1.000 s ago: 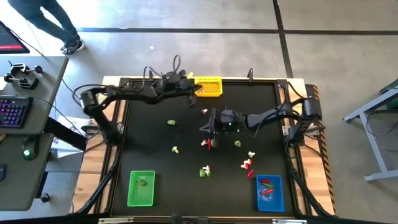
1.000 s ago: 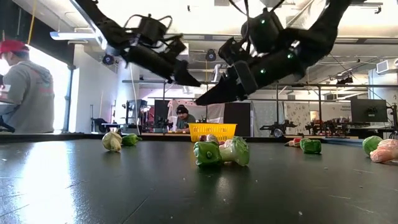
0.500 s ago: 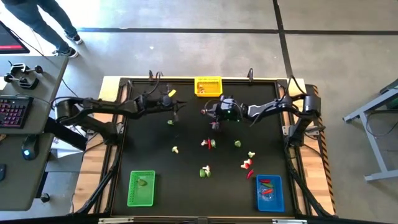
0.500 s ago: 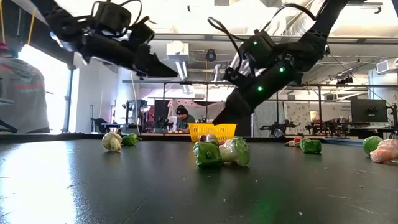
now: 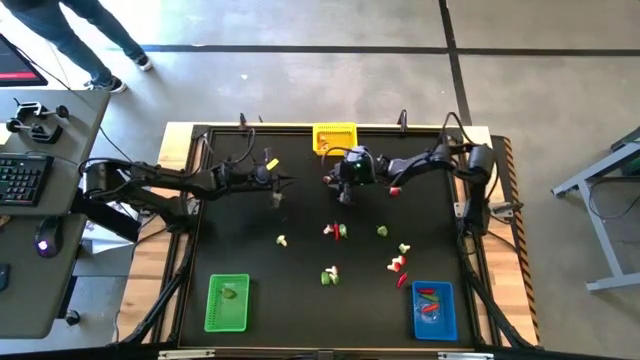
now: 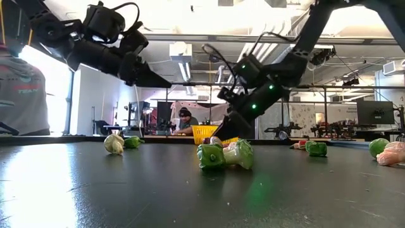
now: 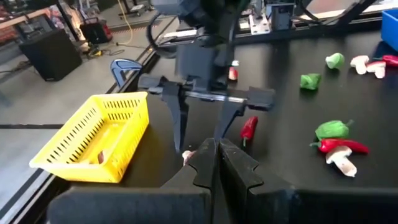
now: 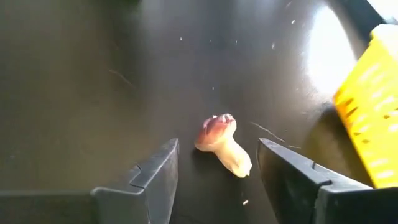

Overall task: Sort produce into baskets
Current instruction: Put the top center brown mushroom into the yellow bin

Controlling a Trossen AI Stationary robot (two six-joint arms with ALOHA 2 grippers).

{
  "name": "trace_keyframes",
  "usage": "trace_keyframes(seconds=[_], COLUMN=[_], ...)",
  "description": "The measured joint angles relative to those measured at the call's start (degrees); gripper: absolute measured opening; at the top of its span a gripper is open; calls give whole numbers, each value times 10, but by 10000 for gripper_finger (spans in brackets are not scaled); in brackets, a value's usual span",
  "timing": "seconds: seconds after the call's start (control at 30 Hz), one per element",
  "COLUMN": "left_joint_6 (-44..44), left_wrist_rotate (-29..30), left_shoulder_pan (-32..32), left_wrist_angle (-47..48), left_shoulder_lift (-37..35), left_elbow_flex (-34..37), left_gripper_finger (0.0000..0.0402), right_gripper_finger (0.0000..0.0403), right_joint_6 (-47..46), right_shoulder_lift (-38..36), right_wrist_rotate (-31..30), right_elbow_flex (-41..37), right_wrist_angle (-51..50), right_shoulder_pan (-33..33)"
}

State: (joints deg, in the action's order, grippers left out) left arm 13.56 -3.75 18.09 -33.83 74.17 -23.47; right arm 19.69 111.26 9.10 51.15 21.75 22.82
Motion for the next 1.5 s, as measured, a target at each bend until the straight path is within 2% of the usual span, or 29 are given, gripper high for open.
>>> trace_keyframes(seconds=[0.2,0.5,0.6,0.7,0.9,1.0,1.07,1.23,1.33,1.4,1.5], left_joint_6=[0,0,0,0,0,0,1,11,11,11,7], left_wrist_rotate=[0,1,1,1,1,1,1,1,1,1,1], left_shoulder_pan=[-2,-3,-3,-3,-3,-3,-2,-2,-3,-2,-3], left_wrist_angle=[0,1,1,1,1,1,1,0,-4,-5,-8], left_shoulder_lift=[0,0,0,0,0,0,0,0,0,0,0], left_elbow_flex=[3,3,3,3,3,3,3,3,3,3,2], left_gripper_finger=[5,5,5,5,5,5,5,5,5,5,5], right_gripper_finger=[161,16,12,12,3,2,2,1,1,1,0], right_joint_6=[1,-19,-42,-60,-98,-109,-107,-106,-123,-158,-198], right_shoulder_lift=[20,20,20,20,20,20,20,20,20,20,20], right_wrist_rotate=[19,68,107,196,483,568,596,602,598,565,470], right_elbow_flex=[26,25,24,23,23,23,23,23,23,23,23], right_wrist_angle=[-29,-51,-50,-30,68,121,144,168,215,274,361], right_shoulder_pan=[12,35,36,34,28,18,9,-2,-3,-4,-7])
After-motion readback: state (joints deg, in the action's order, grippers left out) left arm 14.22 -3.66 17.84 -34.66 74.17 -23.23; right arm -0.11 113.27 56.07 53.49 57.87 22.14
